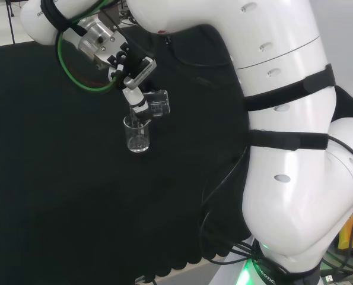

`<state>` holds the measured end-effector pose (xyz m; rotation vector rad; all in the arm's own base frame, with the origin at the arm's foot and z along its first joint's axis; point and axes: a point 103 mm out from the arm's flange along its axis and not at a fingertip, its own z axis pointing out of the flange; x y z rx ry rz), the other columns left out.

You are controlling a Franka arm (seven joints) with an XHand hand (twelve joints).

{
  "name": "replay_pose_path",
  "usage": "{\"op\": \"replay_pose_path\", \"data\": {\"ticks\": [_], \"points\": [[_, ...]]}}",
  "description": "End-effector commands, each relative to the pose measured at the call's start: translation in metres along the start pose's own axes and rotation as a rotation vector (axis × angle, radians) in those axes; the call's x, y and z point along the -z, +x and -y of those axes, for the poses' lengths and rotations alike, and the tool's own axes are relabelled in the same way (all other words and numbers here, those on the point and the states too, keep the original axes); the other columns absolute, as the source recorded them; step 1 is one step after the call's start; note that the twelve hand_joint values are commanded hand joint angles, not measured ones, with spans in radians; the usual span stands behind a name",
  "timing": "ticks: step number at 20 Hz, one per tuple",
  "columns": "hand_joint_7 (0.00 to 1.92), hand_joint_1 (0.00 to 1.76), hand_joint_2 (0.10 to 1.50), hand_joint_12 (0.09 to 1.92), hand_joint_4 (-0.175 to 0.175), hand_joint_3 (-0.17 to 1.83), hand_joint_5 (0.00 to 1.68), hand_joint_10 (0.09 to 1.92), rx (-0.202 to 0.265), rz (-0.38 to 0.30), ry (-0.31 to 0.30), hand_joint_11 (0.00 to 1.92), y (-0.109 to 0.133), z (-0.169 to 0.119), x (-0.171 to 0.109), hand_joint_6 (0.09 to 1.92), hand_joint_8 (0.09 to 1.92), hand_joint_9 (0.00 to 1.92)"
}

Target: Pour the water from the handheld beaker into the one on the table.

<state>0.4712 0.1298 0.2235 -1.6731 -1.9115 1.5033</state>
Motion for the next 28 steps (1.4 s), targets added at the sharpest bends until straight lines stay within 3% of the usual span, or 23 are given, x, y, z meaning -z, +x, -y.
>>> {"op": "replay_pose_path", "data": {"ticks": [1, 18, 28], "points": [[1.16, 1.29, 0.62, 0.9, -0.175, 0.86, 1.1, 0.91, 0.002, -0.001, 0.005, 1.1, 0.001, 0.0, -0.001, 1.03, 1.02, 1.5], [1.16, 1.29, 0.62, 0.9, -0.175, 0.86, 1.1, 0.91, 0.014, -0.017, 0.004, 1.1, -0.004, -0.002, -0.001, 1.03, 1.02, 1.51], [1.16, 1.29, 0.62, 0.9, -0.175, 0.86, 1.1, 0.91, 0.07, -0.091, -0.084, 1.1, -0.017, -0.001, -0.006, 1.03, 1.02, 1.51]]}}
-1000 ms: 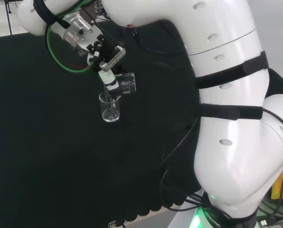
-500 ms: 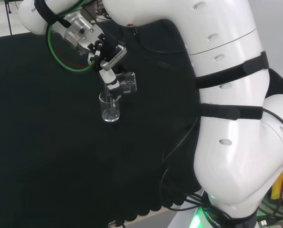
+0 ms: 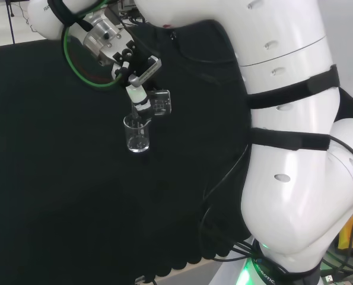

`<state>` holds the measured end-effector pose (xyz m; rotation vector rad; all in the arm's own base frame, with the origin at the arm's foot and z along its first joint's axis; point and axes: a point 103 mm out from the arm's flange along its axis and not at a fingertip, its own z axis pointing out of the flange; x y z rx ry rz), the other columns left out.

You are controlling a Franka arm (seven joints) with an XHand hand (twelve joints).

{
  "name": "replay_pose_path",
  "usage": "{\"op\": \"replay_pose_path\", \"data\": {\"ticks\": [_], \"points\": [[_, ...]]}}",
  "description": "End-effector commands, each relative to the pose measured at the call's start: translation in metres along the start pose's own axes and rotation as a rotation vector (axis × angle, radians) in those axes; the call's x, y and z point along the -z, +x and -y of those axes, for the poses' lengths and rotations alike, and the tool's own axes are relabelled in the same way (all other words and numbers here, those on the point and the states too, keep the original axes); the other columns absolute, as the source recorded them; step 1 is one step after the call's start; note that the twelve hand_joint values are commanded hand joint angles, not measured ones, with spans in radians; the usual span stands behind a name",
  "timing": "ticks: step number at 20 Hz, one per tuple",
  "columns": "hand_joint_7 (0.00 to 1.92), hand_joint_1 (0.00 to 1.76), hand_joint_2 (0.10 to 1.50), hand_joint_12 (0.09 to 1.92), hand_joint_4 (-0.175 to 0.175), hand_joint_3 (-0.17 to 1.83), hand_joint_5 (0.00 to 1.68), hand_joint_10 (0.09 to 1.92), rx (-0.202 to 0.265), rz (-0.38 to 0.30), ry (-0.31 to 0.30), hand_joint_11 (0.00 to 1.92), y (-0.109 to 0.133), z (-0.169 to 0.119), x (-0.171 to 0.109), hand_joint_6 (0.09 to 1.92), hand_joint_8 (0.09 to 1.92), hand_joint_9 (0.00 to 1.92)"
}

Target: Pour the water from the handheld beaker into the one on the table.

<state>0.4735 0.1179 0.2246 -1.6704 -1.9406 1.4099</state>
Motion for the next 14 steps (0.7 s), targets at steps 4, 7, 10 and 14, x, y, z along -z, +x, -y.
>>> {"op": "replay_pose_path", "data": {"ticks": [4, 7, 10, 14], "points": [[1.16, 1.29, 0.62, 0.9, -0.175, 0.86, 1.1, 0.91, 0.093, -0.12, -0.099, 1.1, -0.016, 0.002, -0.002, 1.03, 1.02, 1.51], [1.16, 1.29, 0.62, 0.9, -0.175, 0.86, 1.1, 0.91, 0.144, -0.197, -0.157, 1.1, -0.031, -0.002, -0.008, 1.03, 1.02, 1.5], [1.16, 1.29, 0.62, 0.9, -0.175, 0.86, 1.1, 0.91, 0.19, -0.273, -0.26, 1.1, -0.049, -0.007, -0.015, 1.03, 1.01, 1.5], [1.16, 1.29, 0.62, 0.9, -0.175, 0.86, 1.1, 0.91, 0.218, -0.336, -0.338, 1.1, -0.064, -0.013, -0.02, 1.03, 1.01, 1.5]]}}
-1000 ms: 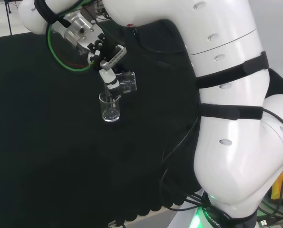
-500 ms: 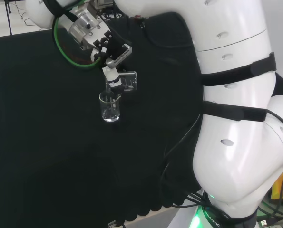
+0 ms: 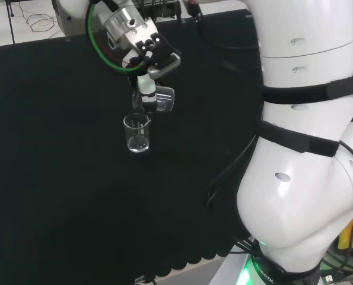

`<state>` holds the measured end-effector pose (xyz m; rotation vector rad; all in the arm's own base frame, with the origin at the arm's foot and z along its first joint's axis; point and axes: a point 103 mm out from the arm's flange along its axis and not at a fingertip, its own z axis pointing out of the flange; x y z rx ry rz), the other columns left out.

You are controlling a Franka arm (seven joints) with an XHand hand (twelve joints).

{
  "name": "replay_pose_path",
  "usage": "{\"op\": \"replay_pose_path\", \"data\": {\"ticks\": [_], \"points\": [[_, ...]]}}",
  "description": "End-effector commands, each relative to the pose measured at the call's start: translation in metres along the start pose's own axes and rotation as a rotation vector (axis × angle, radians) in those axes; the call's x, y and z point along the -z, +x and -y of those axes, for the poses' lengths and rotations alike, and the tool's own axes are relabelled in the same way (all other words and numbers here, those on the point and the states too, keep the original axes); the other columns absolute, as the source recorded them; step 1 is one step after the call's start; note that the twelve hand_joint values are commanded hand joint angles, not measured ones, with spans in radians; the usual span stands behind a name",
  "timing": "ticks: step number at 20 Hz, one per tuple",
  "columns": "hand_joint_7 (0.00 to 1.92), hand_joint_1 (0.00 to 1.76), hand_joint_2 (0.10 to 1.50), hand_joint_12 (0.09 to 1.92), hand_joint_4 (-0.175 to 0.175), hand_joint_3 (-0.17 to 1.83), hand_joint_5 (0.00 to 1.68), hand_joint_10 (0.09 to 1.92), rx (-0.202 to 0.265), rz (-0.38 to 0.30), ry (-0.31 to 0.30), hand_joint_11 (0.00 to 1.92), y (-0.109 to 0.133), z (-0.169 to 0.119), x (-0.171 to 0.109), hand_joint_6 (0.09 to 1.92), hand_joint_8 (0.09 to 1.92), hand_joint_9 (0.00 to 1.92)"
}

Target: Pour the water from the handheld beaker into the one on the table.

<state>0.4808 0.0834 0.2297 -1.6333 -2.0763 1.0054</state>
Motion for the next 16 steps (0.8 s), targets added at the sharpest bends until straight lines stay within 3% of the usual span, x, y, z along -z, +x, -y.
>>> {"op": "replay_pose_path", "data": {"ticks": [1, 6, 10, 16], "points": [[1.16, 1.29, 0.62, 0.9, -0.175, 0.85, 1.1, 0.9, 0.088, -0.152, -0.176, 1.1, -0.038, -0.005, -0.007, 1.03, 1.01, 1.5], [1.16, 1.29, 0.63, 0.88, -0.175, 0.83, 1.1, 0.89, 0.142, -0.229, -0.262, 1.1, -0.058, -0.013, -0.01, 1.01, 1.0, 1.49], [1.16, 1.3, 0.63, 0.88, -0.175, 0.82, 1.1, 0.88, 0.159, -0.279, -0.314, 1.1, -0.075, -0.024, -0.016, 1.01, 0.99, 1.49], [1.16, 1.3, 0.64, 0.87, -0.175, 0.81, 1.11, 0.87, 0.242, -0.38, -0.402, 1.1, -0.094, -0.04, -0.032, 1.0, 0.98, 1.49]]}}
